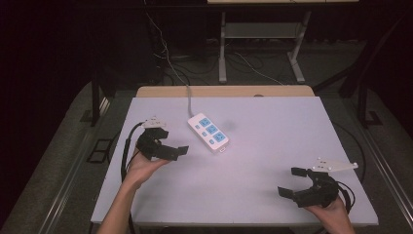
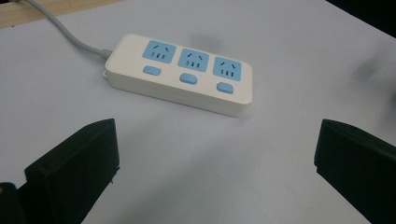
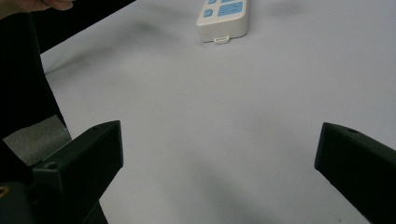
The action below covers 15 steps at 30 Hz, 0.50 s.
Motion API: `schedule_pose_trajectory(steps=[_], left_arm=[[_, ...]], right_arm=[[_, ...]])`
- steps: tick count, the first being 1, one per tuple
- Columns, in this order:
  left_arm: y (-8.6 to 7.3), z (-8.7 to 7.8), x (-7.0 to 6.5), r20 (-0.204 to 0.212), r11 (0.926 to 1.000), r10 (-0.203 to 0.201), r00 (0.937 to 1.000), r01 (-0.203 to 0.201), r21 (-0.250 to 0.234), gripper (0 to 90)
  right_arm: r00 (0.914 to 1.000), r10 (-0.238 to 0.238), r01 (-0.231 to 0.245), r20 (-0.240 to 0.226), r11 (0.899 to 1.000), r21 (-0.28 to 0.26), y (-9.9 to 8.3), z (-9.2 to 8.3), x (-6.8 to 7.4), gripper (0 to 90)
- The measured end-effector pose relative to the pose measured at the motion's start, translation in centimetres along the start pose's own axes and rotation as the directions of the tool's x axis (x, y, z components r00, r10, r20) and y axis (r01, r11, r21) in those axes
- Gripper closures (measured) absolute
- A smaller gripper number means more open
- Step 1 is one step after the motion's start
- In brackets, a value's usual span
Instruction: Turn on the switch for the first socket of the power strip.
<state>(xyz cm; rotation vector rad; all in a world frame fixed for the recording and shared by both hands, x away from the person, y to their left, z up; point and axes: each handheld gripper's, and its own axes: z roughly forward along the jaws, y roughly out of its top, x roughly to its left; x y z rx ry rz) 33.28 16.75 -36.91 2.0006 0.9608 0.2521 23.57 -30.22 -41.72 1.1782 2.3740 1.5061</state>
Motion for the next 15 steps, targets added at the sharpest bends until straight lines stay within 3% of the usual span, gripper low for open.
schedule_pose_trajectory(steps=[15], left_arm=[[-4.7,-0.7,-1.6,0.058,0.9984,-0.041,0.9975,0.043,-0.036,0.0]], right_arm=[[1.0,-0.004,0.004,-0.001,1.0,0.005,0.0,0.1,0.0,0.7]])
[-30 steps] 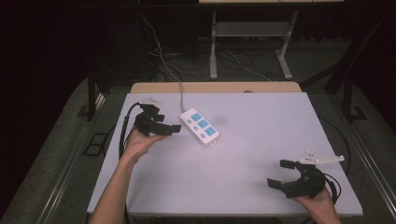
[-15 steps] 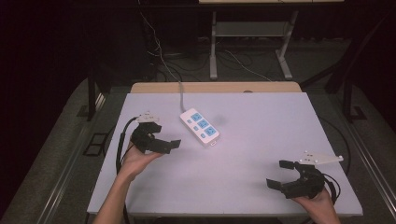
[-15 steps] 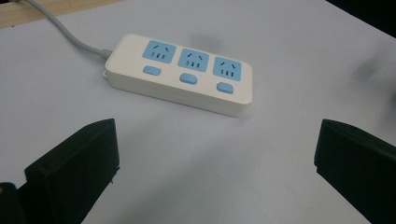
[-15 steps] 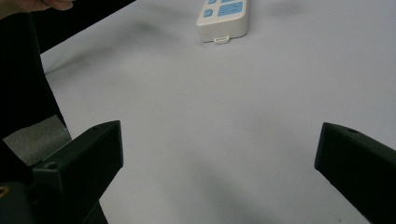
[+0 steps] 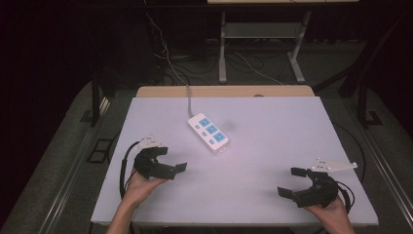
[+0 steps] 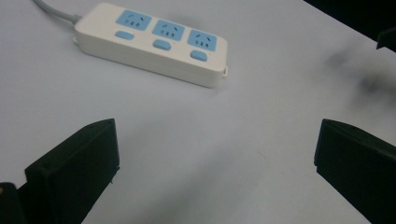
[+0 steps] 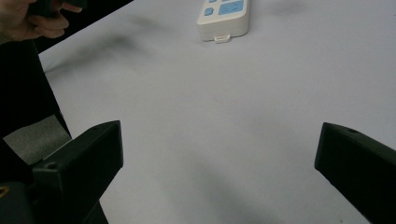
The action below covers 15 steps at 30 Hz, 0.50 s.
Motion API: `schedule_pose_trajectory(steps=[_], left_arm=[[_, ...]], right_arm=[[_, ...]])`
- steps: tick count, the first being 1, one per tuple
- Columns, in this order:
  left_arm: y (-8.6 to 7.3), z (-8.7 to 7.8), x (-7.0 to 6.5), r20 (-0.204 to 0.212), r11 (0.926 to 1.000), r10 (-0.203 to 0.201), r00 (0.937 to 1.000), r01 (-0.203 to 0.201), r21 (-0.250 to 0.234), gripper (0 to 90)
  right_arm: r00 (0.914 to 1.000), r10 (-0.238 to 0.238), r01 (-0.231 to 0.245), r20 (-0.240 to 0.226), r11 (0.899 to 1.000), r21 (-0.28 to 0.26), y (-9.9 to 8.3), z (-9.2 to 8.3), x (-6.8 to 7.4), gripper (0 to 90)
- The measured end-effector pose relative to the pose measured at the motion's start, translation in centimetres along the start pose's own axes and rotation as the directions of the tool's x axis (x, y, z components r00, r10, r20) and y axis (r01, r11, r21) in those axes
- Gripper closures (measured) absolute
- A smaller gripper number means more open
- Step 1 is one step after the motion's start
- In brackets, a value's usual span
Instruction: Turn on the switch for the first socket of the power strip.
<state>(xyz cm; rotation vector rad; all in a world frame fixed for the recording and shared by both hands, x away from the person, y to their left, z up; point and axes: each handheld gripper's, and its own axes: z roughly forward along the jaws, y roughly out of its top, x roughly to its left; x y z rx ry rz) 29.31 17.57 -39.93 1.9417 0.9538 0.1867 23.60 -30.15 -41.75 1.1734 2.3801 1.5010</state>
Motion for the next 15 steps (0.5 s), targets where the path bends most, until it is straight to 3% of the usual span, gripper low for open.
schedule_pose_trajectory(steps=[6,15], left_arm=[[-1.8,-0.1,-0.9,0.02,1.0,-0.008,0.9998,0.008,-0.004,0.0],[-3.8,0.1,-2.3,0.059,0.9996,0.013,0.9982,-0.015,0.023,0.0]], right_arm=[[1.0,0.001,-0.001,0.0,1.0,0.001,0.0,0.0,0.0,0.7],[1.0,0.009,-0.009,-0.003,1.0,0.008,0.0,0.0,0.0,0.7]])
